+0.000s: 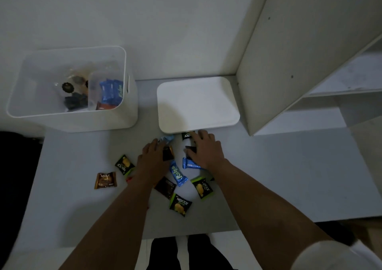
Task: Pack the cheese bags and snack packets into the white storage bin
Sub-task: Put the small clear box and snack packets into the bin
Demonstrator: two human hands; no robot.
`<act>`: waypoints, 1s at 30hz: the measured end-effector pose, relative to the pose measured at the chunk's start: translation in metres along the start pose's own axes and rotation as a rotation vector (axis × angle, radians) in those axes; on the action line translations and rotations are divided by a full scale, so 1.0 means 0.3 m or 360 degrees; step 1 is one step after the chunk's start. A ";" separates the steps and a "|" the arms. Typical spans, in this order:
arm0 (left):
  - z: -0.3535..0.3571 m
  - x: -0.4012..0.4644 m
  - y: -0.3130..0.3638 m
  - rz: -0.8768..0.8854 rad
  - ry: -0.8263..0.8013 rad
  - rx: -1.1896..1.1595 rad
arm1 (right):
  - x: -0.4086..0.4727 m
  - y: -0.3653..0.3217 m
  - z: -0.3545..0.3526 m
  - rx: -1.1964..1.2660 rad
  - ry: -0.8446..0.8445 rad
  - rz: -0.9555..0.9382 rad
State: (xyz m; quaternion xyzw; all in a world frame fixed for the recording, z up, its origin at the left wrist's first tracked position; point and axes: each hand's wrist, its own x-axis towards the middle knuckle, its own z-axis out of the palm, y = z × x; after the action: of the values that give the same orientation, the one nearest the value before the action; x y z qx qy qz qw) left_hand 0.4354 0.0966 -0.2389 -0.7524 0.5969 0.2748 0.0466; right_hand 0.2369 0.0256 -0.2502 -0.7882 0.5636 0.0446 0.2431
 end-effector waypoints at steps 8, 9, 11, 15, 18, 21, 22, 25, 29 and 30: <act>0.030 -0.007 -0.015 0.0030 -0.0024 0.0044 | 0.012 -0.035 0.034 -0.0278 0.0020 -0.0070; 0.030 -0.012 -0.015 0.0036 -0.0011 0.0047 | 0.005 -0.031 0.033 -0.0261 0.0051 -0.0088; 0.032 -0.023 -0.015 0.0053 0.0030 0.0054 | -0.008 -0.025 0.028 -0.0217 0.0105 -0.0125; 0.033 -0.043 -0.034 0.0108 0.0116 0.0044 | -0.048 -0.001 0.014 -0.0055 0.0159 -0.0202; 0.033 -0.069 -0.052 0.0157 0.0193 0.0023 | -0.112 0.035 0.026 0.0122 0.0260 -0.0102; 0.049 -0.097 -0.072 0.0218 0.0132 -0.0028 | -0.185 0.067 0.050 0.0047 0.0135 -0.0014; 0.057 -0.099 -0.079 0.0258 0.0059 0.0022 | -0.210 0.078 0.061 0.0028 0.0089 -0.0004; 0.096 -0.095 -0.097 0.0426 -0.0049 0.0258 | -0.273 0.115 0.102 0.0019 -0.0042 -0.0045; 0.151 -0.062 -0.091 0.0551 -0.0018 0.0422 | -0.303 0.135 0.153 -0.0153 -0.0080 -0.0201; 0.160 -0.053 -0.088 0.0550 -0.0002 0.0424 | -0.291 0.133 0.162 -0.0173 -0.0060 -0.0218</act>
State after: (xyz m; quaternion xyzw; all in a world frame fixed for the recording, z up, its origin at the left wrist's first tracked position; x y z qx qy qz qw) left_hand 0.4403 0.1372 -0.2788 -0.6259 0.7479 0.1978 0.0982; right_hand 0.1791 0.1125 -0.2759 -0.8359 0.5005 0.0732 0.2132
